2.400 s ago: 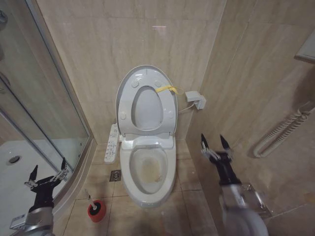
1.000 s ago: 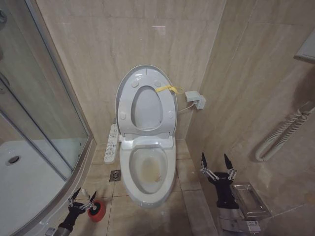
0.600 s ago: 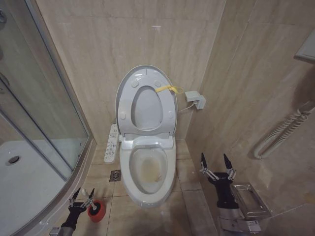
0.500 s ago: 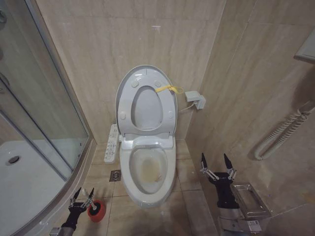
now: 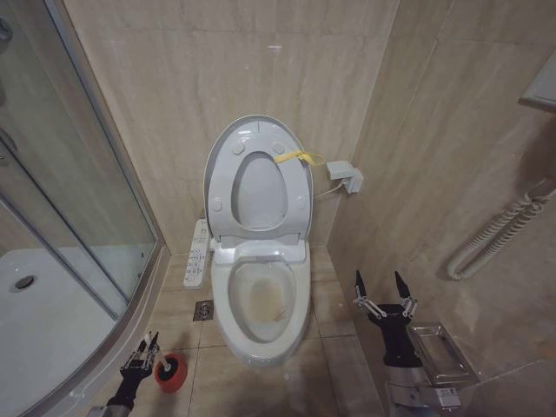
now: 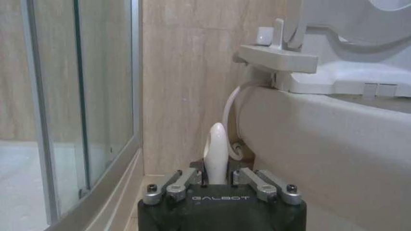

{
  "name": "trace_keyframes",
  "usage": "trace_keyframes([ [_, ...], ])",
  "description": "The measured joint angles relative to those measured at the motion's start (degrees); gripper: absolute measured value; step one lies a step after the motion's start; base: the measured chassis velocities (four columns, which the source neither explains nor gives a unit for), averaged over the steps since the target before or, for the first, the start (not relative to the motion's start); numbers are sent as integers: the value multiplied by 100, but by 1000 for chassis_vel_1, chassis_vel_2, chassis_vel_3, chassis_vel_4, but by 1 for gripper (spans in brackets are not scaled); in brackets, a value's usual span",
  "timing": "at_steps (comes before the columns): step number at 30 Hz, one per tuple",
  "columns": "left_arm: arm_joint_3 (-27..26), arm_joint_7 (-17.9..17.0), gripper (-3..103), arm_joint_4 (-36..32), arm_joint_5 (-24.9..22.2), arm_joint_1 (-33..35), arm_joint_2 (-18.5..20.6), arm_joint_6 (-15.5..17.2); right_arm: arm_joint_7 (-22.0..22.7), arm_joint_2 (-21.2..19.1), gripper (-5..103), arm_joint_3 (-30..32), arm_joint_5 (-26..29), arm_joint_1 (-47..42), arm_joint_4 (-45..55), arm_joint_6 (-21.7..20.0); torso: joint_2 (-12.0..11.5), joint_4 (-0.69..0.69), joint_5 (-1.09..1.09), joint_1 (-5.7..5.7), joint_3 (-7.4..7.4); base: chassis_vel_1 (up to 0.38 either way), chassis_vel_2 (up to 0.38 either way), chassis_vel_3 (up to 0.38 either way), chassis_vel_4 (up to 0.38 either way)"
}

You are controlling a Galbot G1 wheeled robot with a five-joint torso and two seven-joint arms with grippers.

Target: Open the toilet lid, clean the toilet bowl with a toilet brush, close the toilet lid, and flush.

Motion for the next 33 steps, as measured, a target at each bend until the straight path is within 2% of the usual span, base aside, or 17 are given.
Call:
trace_keyframes([
  [3, -3, -3, 30, -68, -9, 37, -12, 4, 0, -1, 100, -1, -1, 5, -4, 0, 0, 0, -1, 0, 0, 0, 0, 0, 0],
  [4, -5, -11, 21, -117, -17, 65, -17, 6, 0, 1, 100, -3, -2, 8, -9, 0, 0, 0, 0, 0, 0, 0, 0, 0, 0],
  [9, -9, -109, 21, -502, -76, 260, -41, 3, 0, 17, 100, -14, -6, 11, -16, 0, 0, 0, -1, 0, 0, 0, 0, 0, 0],
  [12, -53, -494, 21, -1388, 52, 651, -56, 20, -5, 39, 100, -25, -21, 3, -16, 9, 0, 0, -1, 0, 0, 0, 0, 0, 0],
  [13, -53, -494, 21, -1388, 52, 651, -56, 20, -5, 39, 100, -25, -21, 3, -16, 9, 0, 0, -1, 0, 0, 0, 0, 0, 0],
  [16, -86, -1003, 21, -2395, 229, 1043, -36, 212, -10, 73, 100, -34, -40, 1, -12, 18, 0, 0, 0, 0, 0, 0, 0, 0, 0],
  [18, -101, -1549, 21, -3185, 403, 1344, -16, 442, -13, 101, 100, -48, -65, 1, -11, 21, 0, -1, 1, 0, 0, 0, 0, 0, 0],
  [19, -101, -1549, 21, -3185, 403, 1344, -16, 442, -13, 101, 100, -48, -65, 1, -11, 21, 0, -1, 1, 0, 0, 0, 0, 0, 0],
  [22, -109, -2319, 21, -4287, 483, 1753, 5, 841, -16, 132, 100, -61, -96, -1, 1, 21, 0, 1, 1, 0, 0, 0, 0, 0, 0],
  [25, -108, -2813, 21, -5365, 491, 2113, 8, 1214, -18, 146, 100, -62, -113, -5, 6, 20, 0, 1, 2, 0, 0, 0, 0, 0, 0],
  [26, -108, -2813, 21, -5365, 491, 2113, 8, 1214, -18, 146, 100, -62, -113, -5, 6, 20, 0, 1, 2, 0, 0, 0, 0, 0, 0],
  [29, -65, -3196, 21, -6331, 485, 2463, 6, 1624, -18, 152, 100, -57, -124, -12, 6, 16, 1, -1, 0, 0, 0, 0, 0, 0, 0],
  [30, -65, -3196, 21, -6331, 485, 2463, 6, 1624, -18, 152, 100, -57, -124, -12, 6, 16, 1, -1, 0, 0, 0, 0, 0, 0, 0],
  [33, 16, -3357, 21, -7189, 389, 2726, 8, 1984, -18, 156, 100, -46, -126, -24, 3, 13, 1, 1, 0, 0, -1, 0, 0, 0, 0],
])
